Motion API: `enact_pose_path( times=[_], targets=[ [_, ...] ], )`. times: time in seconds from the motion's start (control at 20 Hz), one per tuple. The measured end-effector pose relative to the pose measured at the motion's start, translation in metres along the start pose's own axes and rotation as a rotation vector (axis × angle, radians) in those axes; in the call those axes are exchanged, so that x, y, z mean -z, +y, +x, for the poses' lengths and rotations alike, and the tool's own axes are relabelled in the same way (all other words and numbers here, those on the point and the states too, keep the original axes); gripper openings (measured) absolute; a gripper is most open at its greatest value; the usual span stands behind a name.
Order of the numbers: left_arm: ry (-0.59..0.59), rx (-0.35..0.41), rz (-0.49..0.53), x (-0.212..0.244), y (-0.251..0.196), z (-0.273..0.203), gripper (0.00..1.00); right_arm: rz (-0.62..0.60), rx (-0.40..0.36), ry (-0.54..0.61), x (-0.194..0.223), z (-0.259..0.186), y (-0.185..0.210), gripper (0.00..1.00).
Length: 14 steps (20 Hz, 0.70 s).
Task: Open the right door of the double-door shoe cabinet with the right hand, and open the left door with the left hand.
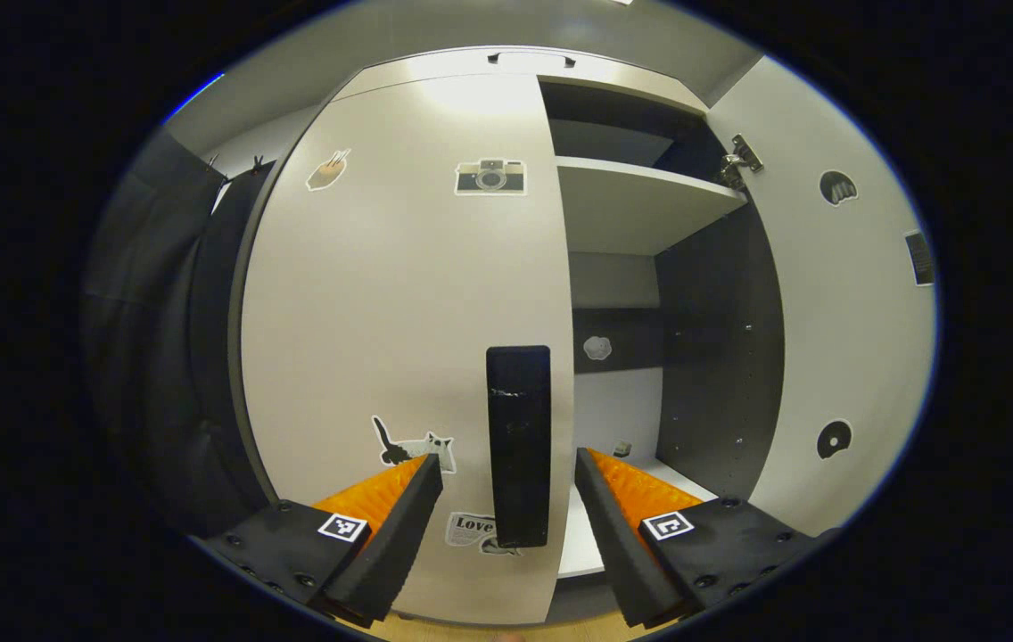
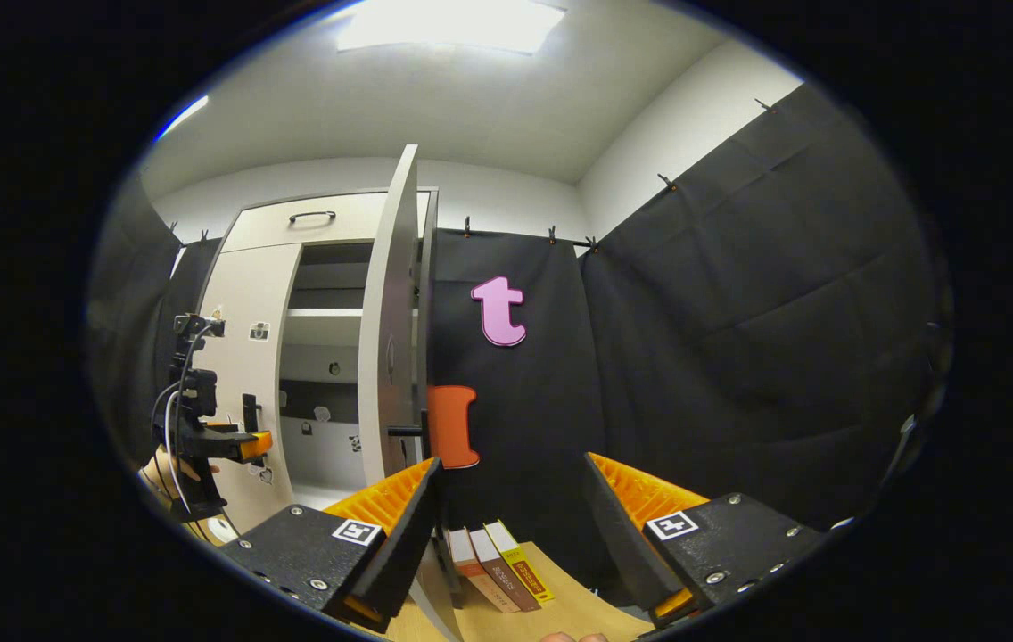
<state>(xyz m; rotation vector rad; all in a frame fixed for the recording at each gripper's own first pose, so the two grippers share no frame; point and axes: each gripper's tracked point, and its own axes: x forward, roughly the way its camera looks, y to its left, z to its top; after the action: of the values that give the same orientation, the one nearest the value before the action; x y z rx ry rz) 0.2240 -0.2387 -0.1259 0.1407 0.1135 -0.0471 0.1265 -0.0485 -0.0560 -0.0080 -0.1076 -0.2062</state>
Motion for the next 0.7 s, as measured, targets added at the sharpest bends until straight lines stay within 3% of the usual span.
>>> enact_pose_path(
  times=[0.1, 0.3, 0.35, 0.5, 0.55, 0.7],
  targets=[
    [-0.001, 0.011, -0.018, 0.002, -0.001, 0.009, 0.96, -0.021, -0.004, 0.006, 0.002, 0.000, 0.001, 0.93],
    [-0.011, 0.014, -0.024, -0.004, 0.000, 0.006, 0.88, -0.042, -0.011, 0.005, 0.003, 0.000, 0.002, 0.93],
    [-0.014, 0.017, -0.027, -0.005, -0.001, 0.005, 0.77, -0.041, -0.021, 0.009, 0.004, -0.001, 0.005, 0.92],
    [-0.015, 0.061, -0.045, -0.005, -0.014, 0.005, 0.65, -0.053, -0.049, 0.017, 0.006, -0.001, 0.013, 0.93],
    [-0.008, 0.062, -0.039, -0.004, -0.013, 0.005, 0.40, -0.059, -0.054, 0.020, 0.005, 0.000, 0.012, 0.93],
    [-0.011, 0.090, -0.033, -0.003, -0.013, 0.003, 0.41, -0.068, -0.071, 0.023, 0.004, -0.005, 0.015, 0.92]
  ],
)
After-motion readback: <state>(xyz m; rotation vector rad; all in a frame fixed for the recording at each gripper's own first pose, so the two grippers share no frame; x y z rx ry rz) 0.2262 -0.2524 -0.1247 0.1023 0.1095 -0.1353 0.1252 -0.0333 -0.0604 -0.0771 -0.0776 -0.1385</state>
